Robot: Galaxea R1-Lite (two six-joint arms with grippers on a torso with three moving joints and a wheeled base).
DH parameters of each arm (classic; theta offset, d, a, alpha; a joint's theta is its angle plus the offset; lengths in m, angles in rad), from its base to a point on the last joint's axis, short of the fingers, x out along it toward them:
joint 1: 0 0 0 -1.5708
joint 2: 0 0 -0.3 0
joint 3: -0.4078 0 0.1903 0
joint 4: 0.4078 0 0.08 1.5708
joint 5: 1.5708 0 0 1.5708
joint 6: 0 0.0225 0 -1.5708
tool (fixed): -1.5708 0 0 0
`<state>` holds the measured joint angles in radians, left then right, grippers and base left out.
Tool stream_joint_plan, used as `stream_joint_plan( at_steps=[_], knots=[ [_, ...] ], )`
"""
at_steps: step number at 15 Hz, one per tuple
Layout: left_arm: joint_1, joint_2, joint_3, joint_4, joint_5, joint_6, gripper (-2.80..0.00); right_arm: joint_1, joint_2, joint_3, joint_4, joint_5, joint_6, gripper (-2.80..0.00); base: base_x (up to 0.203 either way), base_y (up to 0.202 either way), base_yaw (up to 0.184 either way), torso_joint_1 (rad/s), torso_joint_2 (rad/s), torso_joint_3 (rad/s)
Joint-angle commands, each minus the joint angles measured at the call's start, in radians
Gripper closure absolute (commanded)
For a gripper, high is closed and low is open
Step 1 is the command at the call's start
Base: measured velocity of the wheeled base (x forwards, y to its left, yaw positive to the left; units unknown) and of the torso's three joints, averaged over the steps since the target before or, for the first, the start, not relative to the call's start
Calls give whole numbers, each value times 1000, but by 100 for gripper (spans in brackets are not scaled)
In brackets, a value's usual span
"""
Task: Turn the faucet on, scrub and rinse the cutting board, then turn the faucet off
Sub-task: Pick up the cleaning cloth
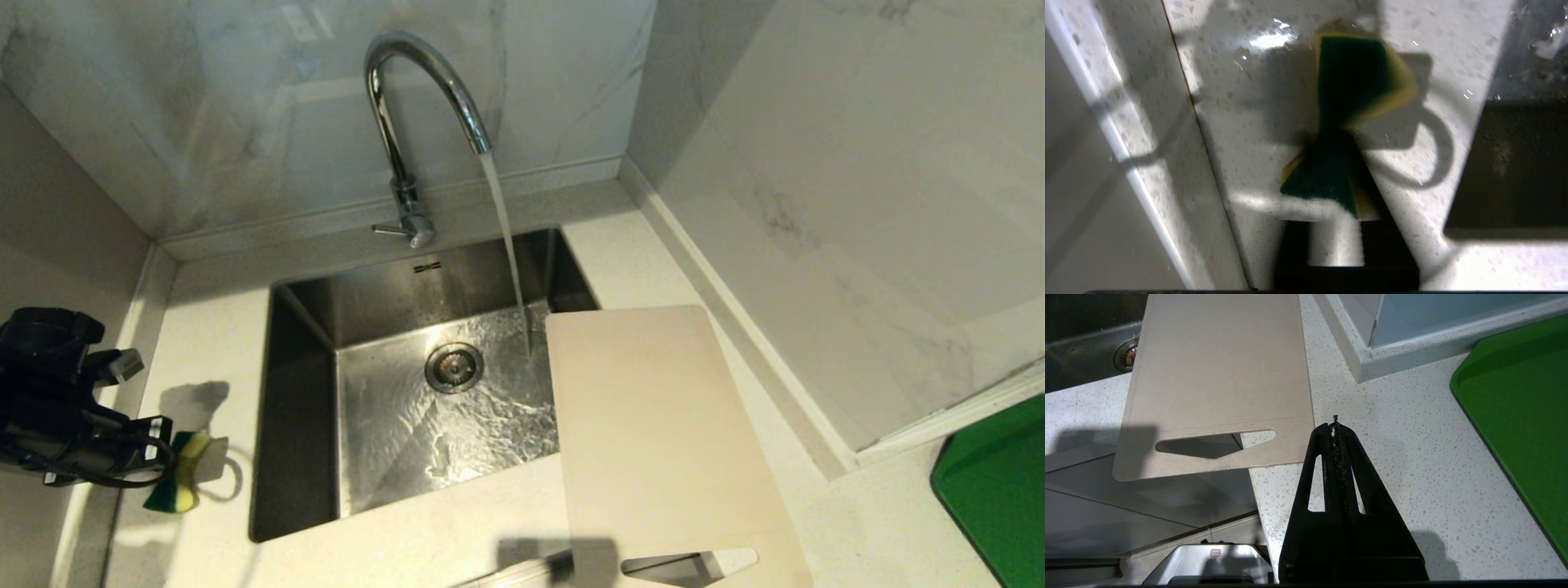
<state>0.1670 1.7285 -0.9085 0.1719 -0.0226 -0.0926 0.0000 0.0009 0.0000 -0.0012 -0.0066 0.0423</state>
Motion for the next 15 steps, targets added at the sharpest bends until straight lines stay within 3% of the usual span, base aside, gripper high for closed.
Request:
stream_joint_plan(
  at_steps=[1,4,15],
  knots=[
    [6,51,2,-8,-20,-3,0,0,1,0,0,0,1,0,0,0,0,0,0,0],
    [6,51,-4,-9,-54,-7,0,0,1,0,0,0,1,0,0,0,0,0,0,0],
    [-12,-85,-11,8,-56,-16,0,0,1,0,0,0,1,0,0,0,0,0,0,0]
  ],
)
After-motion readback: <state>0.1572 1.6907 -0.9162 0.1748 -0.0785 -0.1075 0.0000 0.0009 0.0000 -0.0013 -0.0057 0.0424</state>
